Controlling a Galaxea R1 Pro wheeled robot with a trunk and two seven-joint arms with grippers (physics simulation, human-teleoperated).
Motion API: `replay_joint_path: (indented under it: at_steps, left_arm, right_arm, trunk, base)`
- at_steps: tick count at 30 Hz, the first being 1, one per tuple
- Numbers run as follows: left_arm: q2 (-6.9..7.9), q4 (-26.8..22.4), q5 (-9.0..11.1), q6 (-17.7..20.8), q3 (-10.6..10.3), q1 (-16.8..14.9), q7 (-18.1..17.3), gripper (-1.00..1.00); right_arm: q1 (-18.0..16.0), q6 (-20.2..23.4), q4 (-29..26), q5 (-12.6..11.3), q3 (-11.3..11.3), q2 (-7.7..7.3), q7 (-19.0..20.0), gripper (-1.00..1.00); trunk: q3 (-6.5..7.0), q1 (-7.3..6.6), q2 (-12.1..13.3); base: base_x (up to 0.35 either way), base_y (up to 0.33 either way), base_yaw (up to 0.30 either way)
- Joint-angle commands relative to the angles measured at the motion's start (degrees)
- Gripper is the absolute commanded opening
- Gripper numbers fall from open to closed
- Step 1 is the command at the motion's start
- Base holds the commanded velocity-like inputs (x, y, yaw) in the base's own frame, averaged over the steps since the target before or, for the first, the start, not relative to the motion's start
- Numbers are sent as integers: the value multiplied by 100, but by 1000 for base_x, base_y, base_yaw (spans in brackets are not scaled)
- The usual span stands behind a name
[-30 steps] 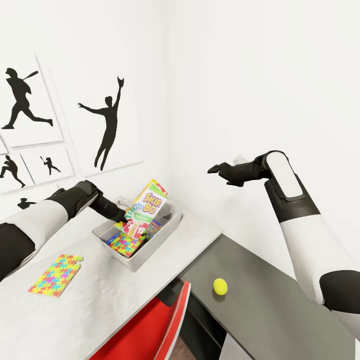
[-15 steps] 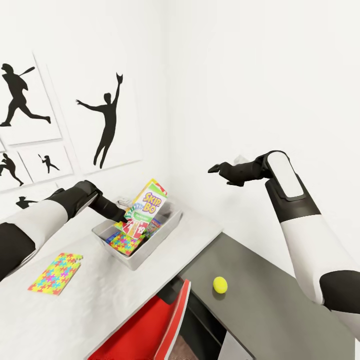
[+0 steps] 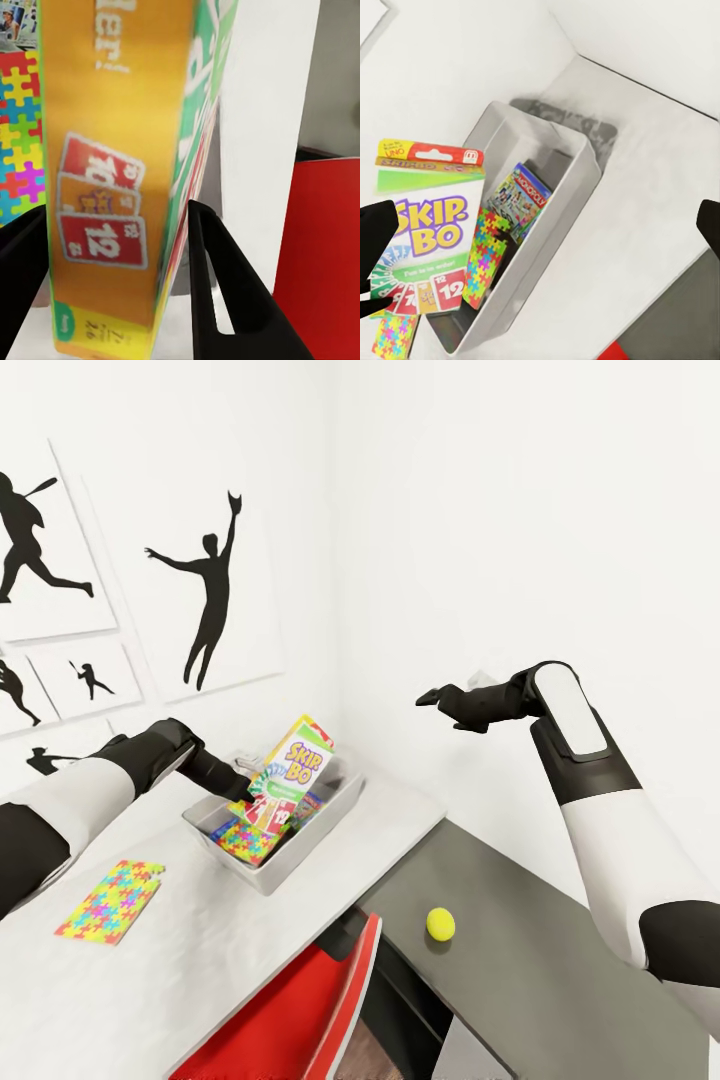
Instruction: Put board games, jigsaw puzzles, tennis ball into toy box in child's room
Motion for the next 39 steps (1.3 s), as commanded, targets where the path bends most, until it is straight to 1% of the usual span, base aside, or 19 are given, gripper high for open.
replay_joint_path:
  at_steps: [1, 5, 8, 9, 11, 12, 13, 14, 15, 16, 17, 19, 21, 25, 27, 31, 39]
  left_arm:
    - [4, -7, 34, 32, -26, -7, 5, -100]
    - [10, 76, 40, 16, -16, -8, 41, -100]
    - [16, 198, 49, -122, -8, -8, 46, -100]
    - [36, 215, 55, -146, -4, -8, 47, -100]
    - [131, 232, 71, -174, 56, -9, 31, -100]
    - [185, 237, 77, -183, 144, -12, 11, -100]
    - [245, 236, 80, -186, 283, -14, -7, -100]
    - [292, 236, 83, -187, 446, -15, -22, -100]
    - [342, 236, 80, -185, 680, -29, -40, -100]
    - [356, 236, 80, -185, 742, -39, -43, -100]
    - [390, 234, 79, -179, 861, -63, -50, -100]
    - [415, 233, 80, -174, 952, -101, -65, -100]
    - [426, 235, 80, -173, 978, -157, -153, -100]
    - [425, 234, 74, -170, 993, -206, -599, -100]
    - [420, 231, 67, -159, 994, -214, -710, -100]
    - [413, 228, 59, -155, 996, -218, -780, -100]
    - [395, 228, 44, -140, 994, -219, -780, -100]
  right_arm:
    - [-7, 1, -4, -57, 13, -5, -59, 100]
    - [-7, 1, -4, -57, 14, -5, -53, 100]
    - [-7, 1, -4, -57, 14, -5, -55, 100]
    - [-7, 1, -4, -60, 14, -5, -54, 100]
    - [-7, 1, -4, -63, 14, -5, -51, 100]
    - [-7, 1, -4, -64, 14, -5, -50, 100]
    - [-7, 1, -4, -65, 14, -5, -49, 100]
    - [-7, 1, -4, -65, 14, -5, -50, 100]
    - [-7, 1, -4, -65, 14, -5, -49, 100]
    - [-7, 1, -4, -65, 14, -5, -49, 100]
    - [-7, 1, -4, -66, 14, -5, -50, 100]
    - [-6, 1, -4, -61, 14, -5, -55, 100]
    - [-7, 1, -4, -59, 14, -5, -56, 100]
    - [-7, 1, -4, -57, 14, -5, -61, 100]
    - [-5, 1, -4, -57, 14, -5, -64, 100]
    - [-1, 1, -4, -57, 14, -5, -64, 100]
    - [0, 1, -12, -58, 14, -5, -63, 100]
  trunk:
    - [-21, 2, -11]
    - [-58, 2, -11]
    - [-87, 2, -11]
    - [-96, 2, -11]
    - [-115, 2, -11]
    - [-124, 2, -11]
    - [-134, 2, -11]
    - [-143, 2, -11]
    - [-153, 2, -11]
    - [-162, 2, -11]
    - [-171, 2, -11]
    - [-190, 2, -11]
    - [-209, 2, -11]
    - [-247, 2, -11]
    - [-266, 2, -11]
    - [-303, 2, -11]
    - [-378, 2, -11]
  base:
    - [0, 0, 0]
    - [0, 0, 0]
    - [0, 0, 0]
    - [0, 0, 0]
    - [0, 0, 0]
    - [0, 0, 0]
    - [0, 0, 0]
    - [0, 0, 0]
    - [0, 0, 0]
    - [0, 0, 0]
    - [0, 0, 0]
    - [0, 0, 0]
    - [0, 0, 0]
    - [0, 0, 0]
    - [0, 0, 0]
    - [0, 0, 0]
    - [0, 0, 0]
